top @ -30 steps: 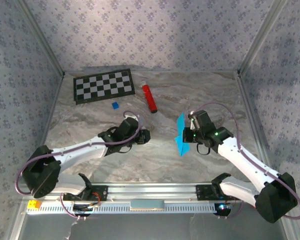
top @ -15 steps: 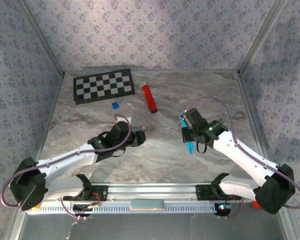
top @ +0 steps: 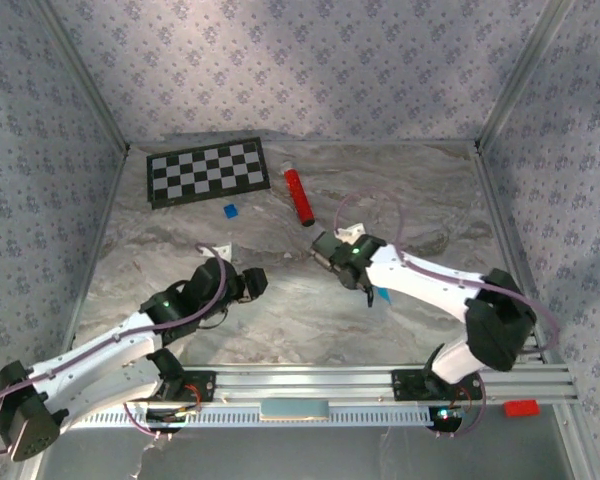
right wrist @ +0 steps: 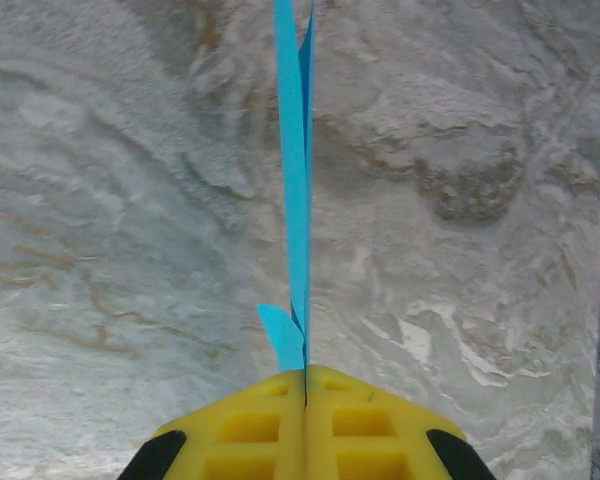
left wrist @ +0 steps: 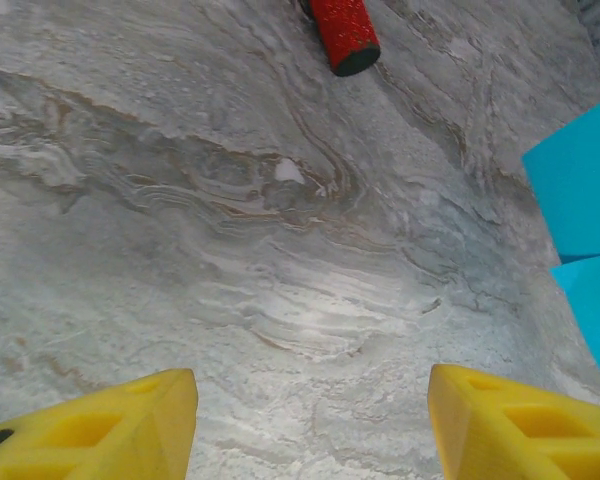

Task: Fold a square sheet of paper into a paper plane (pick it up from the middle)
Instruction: Turn over the paper at the center of the table.

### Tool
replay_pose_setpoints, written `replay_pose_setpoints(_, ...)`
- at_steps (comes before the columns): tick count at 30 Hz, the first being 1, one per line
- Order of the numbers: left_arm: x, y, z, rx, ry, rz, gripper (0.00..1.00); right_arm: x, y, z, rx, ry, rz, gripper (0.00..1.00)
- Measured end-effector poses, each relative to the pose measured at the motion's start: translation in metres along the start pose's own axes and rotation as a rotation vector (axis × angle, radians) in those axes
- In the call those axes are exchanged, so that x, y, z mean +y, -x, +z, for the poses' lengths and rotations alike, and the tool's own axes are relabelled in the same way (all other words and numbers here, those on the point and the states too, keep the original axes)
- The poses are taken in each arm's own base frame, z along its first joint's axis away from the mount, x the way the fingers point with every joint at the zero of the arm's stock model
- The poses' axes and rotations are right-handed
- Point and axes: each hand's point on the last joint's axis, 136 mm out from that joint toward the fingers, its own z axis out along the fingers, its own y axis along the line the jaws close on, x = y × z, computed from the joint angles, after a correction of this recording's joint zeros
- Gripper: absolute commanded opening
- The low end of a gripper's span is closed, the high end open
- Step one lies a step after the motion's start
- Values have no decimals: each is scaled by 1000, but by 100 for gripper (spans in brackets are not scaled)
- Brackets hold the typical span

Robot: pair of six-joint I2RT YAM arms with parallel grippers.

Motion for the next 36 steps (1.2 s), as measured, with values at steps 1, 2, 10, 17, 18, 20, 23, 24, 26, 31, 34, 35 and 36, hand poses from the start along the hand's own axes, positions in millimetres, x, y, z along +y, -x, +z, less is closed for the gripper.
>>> replay_pose_setpoints(1,3,1,-3,-9,6,-6,63,11,1,2,7,1,-25,2)
replay_pose_setpoints(2,6,1,-5,-16,12,-11,63,21,3,3,13,6,-48,2)
replay_pose_setpoints(10,21,8,-24,-69,43,-43,64,127,30,1,13,98,-178,2)
replay_pose_setpoints(17,36,7,-29,-78,95,-56,64,179,27,-4,67,284,-209,21)
replay_pose_setpoints(18,36,7,-30,-79,94,-57,64,185,28,-6,69,325,-201,26)
replay_pose_setpoints(20,36,8,-31,-83,89,-58,64,198,29,-14,81,439,-161,38)
replay_pose_setpoints(23,35,6,-29,-68,86,-49,65,200,37,-30,90,625,-65,53)
replay_pose_setpoints(24,36,4,-28,-59,92,-44,65,195,42,-37,82,686,-19,54)
replay_pose_setpoints(26,36,-2,-23,-26,102,-25,65,175,58,-51,48,804,95,52)
replay_pose_setpoints(31,37,-23,-3,93,137,19,63,110,83,-57,-55,948,363,37)
replay_pose_setpoints(34,32,-33,9,165,142,34,61,93,71,-38,-37,1015,477,32)
replay_pose_setpoints(35,28,-35,13,184,136,35,60,91,61,-27,-8,1036,517,29)
replay_pose_setpoints(36,25,-36,16,199,132,35,60,90,53,-19,17,1052,546,27)
